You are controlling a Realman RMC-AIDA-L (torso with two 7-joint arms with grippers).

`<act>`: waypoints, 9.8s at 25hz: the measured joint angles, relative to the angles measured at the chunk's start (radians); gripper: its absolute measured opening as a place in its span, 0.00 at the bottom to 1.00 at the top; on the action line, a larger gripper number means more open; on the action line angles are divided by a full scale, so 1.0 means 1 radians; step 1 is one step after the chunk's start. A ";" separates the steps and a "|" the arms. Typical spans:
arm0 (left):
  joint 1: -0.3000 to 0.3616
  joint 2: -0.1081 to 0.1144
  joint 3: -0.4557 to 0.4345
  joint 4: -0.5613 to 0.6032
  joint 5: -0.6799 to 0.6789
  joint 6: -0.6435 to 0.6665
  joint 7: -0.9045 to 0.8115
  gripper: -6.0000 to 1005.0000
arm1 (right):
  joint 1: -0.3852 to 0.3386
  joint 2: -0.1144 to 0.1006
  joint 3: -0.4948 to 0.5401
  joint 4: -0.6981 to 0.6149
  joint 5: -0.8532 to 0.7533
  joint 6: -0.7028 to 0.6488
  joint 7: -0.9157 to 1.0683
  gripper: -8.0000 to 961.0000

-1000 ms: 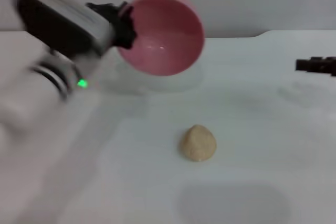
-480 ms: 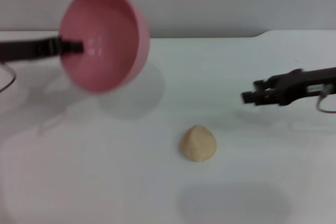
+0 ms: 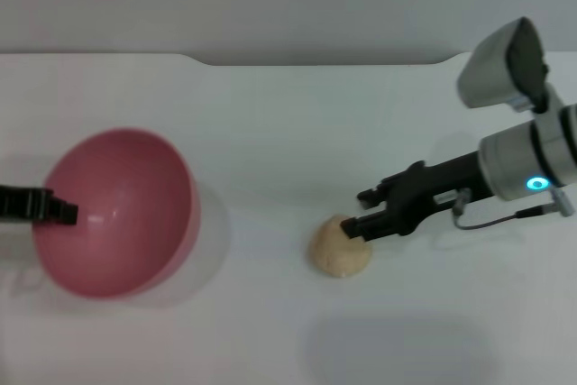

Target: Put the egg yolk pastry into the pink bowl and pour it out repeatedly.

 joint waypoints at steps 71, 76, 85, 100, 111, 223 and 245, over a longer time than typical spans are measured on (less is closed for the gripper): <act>-0.311 -0.027 0.474 -0.246 0.008 -0.356 -0.060 0.01 | -0.165 -0.009 0.154 -0.491 0.173 -0.224 0.127 0.50; -0.190 -0.027 0.593 -0.128 -0.112 -0.604 0.097 0.01 | -0.233 -0.009 0.378 -0.473 0.107 -0.229 0.128 0.52; -0.040 -0.028 0.959 -0.025 -0.068 -1.116 0.337 0.01 | -0.319 -0.012 0.657 -0.364 0.081 -0.228 0.127 0.53; -0.007 -0.043 1.517 -0.472 0.182 -2.378 0.835 0.01 | -0.341 -0.013 0.711 -0.309 0.082 -0.236 0.126 0.57; 0.016 -0.031 1.272 -0.222 -0.325 -2.063 0.847 0.01 | -0.304 -0.014 0.604 -0.301 0.084 -0.251 0.080 0.59; 0.098 -0.024 1.040 0.051 -0.076 -1.294 0.337 0.01 | -0.322 -0.010 0.431 -0.346 0.150 -0.150 0.038 0.66; -0.021 -0.043 1.670 -0.412 0.005 -2.414 1.077 0.01 | -0.363 -0.010 0.507 -0.282 0.152 -0.152 0.006 0.66</act>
